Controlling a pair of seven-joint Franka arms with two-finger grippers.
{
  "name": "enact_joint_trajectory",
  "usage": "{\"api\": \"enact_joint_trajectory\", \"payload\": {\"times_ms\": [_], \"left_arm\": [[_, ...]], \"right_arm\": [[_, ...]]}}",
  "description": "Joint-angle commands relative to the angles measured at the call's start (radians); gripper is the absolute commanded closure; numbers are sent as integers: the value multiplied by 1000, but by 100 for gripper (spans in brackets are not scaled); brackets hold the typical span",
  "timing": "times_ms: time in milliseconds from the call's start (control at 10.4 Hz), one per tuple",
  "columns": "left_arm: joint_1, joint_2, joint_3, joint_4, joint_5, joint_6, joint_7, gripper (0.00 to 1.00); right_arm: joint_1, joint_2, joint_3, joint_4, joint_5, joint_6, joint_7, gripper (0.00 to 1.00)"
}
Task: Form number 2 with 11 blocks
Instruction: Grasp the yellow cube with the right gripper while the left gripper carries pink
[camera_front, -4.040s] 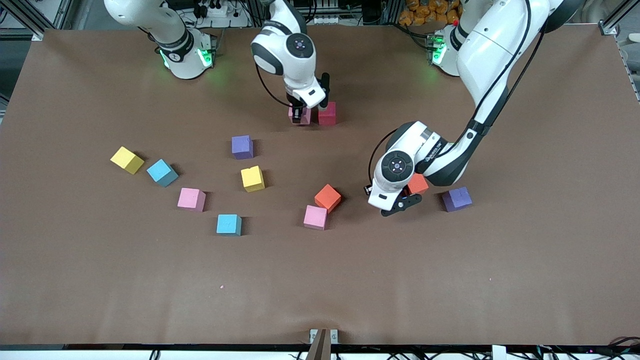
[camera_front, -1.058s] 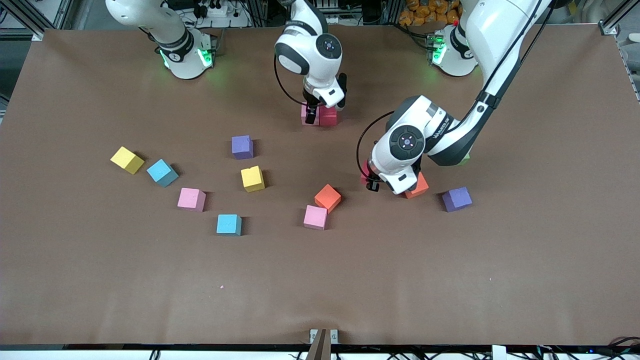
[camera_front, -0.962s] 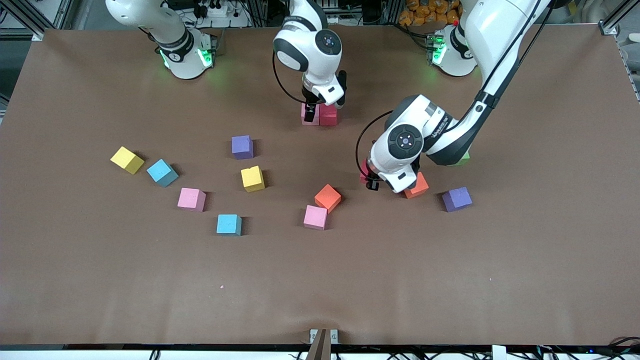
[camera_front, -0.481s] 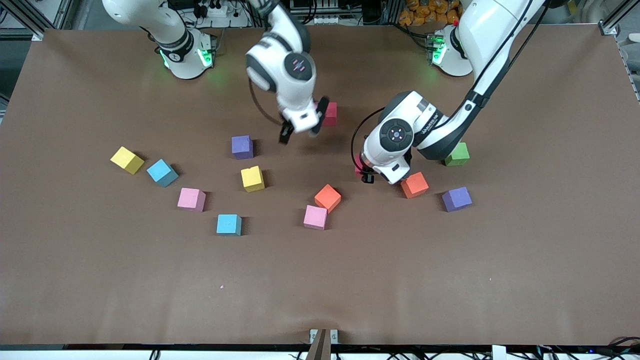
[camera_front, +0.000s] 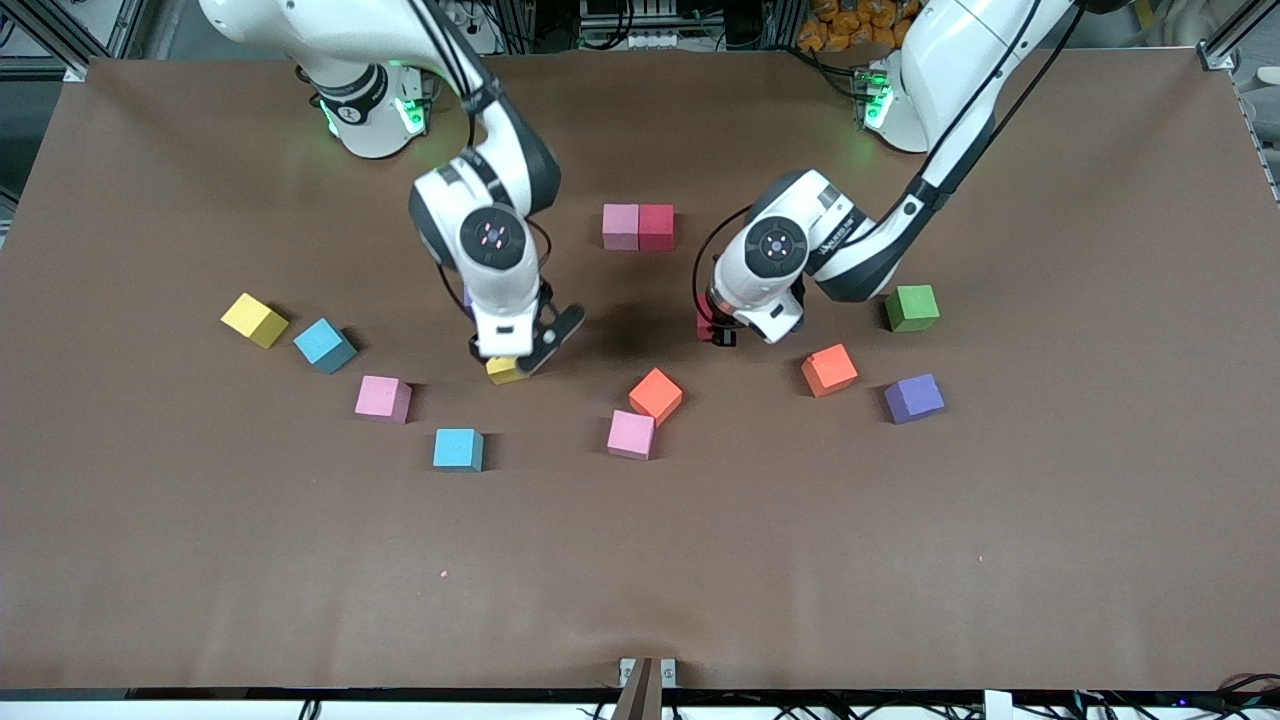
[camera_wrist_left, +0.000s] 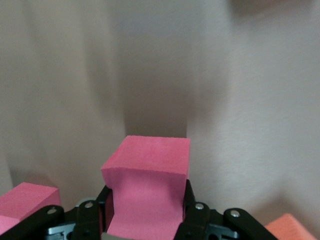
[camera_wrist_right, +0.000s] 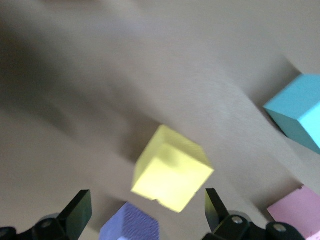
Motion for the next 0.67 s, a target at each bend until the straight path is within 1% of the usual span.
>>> {"api": "enact_joint_trajectory", "payload": {"times_ms": [0, 192, 289, 385, 481, 577], "left_arm": [[-4, -51, -29, -89, -18, 32, -57, 76], [-4, -99, -42, -176, -12, 75, -68, 77], [-4, -113, -53, -211, -13, 107, -70, 77], [-4, -118, -75, -235, -13, 124, -88, 77], [-4, -138, -82, -268, -13, 153, -109, 77], [-4, -150, -102, -293, -13, 170, -131, 77]], "right_arm": [[-62, 72, 13, 56, 2, 37, 140, 0], [-65, 109, 15, 56, 13, 63, 267, 0], [-73, 118, 15, 56, 55, 66, 315, 0], [-78, 121, 15, 53, 136, 67, 321, 0], [-76, 120, 15, 51, 184, 65, 321, 0], [-76, 120, 15, 48, 188, 65, 321, 0]]}}
